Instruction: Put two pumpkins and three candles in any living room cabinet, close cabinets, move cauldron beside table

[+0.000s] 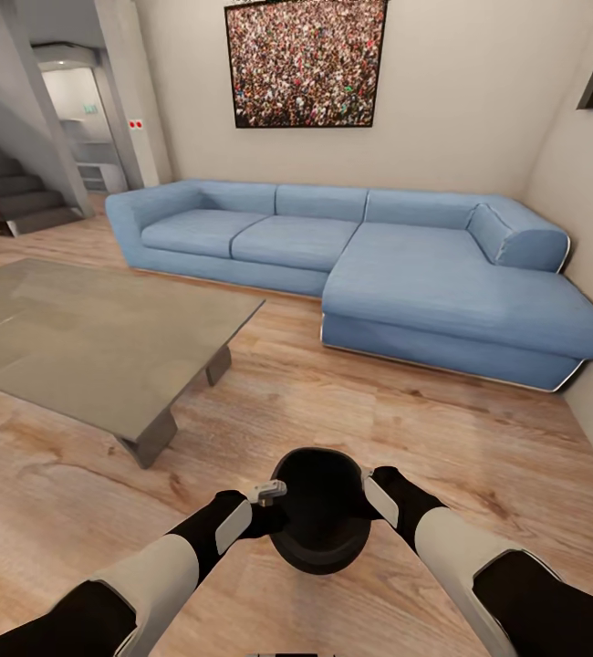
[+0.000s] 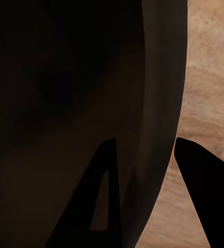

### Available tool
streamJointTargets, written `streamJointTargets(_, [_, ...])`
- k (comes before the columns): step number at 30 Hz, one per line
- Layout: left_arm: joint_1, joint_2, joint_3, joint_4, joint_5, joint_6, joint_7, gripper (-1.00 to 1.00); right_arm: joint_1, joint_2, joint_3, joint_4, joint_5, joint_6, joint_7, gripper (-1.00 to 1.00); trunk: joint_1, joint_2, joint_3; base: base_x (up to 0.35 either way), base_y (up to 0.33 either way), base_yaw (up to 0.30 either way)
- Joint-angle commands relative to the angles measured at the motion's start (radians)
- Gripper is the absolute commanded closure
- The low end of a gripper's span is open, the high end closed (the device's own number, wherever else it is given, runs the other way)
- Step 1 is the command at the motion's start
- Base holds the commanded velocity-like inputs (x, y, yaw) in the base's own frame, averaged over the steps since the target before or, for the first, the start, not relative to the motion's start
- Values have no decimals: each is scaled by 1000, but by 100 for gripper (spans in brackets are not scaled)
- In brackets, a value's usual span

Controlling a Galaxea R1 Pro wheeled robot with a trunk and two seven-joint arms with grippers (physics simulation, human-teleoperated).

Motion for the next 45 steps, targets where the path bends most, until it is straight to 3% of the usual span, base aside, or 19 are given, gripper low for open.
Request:
streamJointTargets(1, [-1,0,14,-19,1,4,8,100,0,0,33,0,-27,3,-8,100,0,0,1,0,0,-12])
streamJointTargets(19, [-1,0,14,-19,1,4,9,100,5,0,33,0,-27,3,-8,100,0,0,30,0,0,39])
streamJointTargets(45, [-1,0,14,-19,1,4,9,100,5,0,33,0,-27,3,-8,100,0,0,69,0,0,124])
